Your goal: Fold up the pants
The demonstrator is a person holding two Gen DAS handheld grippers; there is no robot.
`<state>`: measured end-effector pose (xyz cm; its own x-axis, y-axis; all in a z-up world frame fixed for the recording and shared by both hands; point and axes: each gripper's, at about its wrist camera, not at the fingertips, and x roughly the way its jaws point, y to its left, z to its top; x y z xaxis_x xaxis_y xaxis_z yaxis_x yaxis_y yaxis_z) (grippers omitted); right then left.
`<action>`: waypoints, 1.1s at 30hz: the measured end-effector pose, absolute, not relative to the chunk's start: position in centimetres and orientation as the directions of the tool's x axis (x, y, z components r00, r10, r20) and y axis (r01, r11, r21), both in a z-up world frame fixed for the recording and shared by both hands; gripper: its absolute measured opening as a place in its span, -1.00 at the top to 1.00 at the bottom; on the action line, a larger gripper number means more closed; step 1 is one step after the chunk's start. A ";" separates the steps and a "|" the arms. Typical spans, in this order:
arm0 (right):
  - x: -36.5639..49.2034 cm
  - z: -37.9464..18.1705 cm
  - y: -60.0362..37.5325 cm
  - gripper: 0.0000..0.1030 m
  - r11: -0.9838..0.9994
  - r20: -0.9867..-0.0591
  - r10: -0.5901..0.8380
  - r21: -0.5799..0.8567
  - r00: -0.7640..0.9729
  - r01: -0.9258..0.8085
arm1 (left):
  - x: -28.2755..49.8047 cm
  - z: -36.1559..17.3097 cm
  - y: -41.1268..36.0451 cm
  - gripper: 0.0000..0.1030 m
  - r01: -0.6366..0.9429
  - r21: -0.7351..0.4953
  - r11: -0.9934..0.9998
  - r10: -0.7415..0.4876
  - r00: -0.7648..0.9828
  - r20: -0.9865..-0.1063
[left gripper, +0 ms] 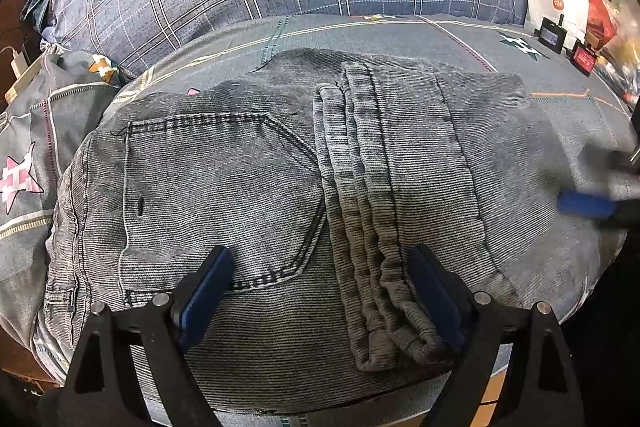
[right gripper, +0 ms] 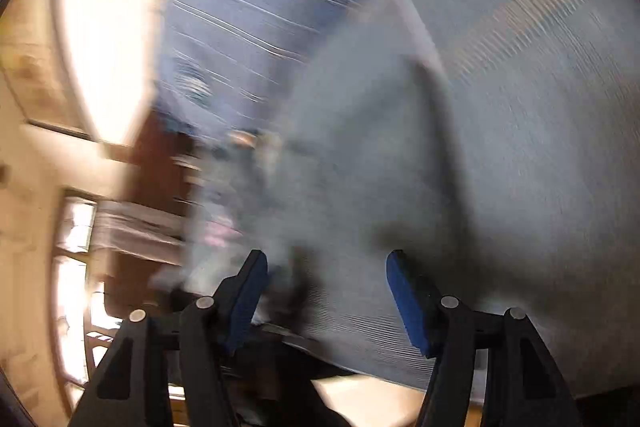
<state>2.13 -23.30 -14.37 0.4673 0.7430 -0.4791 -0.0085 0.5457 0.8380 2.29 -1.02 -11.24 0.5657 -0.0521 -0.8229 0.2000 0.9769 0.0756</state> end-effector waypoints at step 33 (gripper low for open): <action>3.8 -5.6 -5.3 -0.41 0.661 -0.577 0.750 0.635 0.324 -0.400 | -4.8 -13.6 25.0 -0.75 -0.423 -0.737 0.527 -0.293 0.724 -0.625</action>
<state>3.78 -5.25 -5.65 0.3240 0.7499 -0.5768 -0.4000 0.6611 0.6348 -4.76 25.04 -13.63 0.7238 -0.2928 -0.6248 -0.4231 0.5270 -0.7370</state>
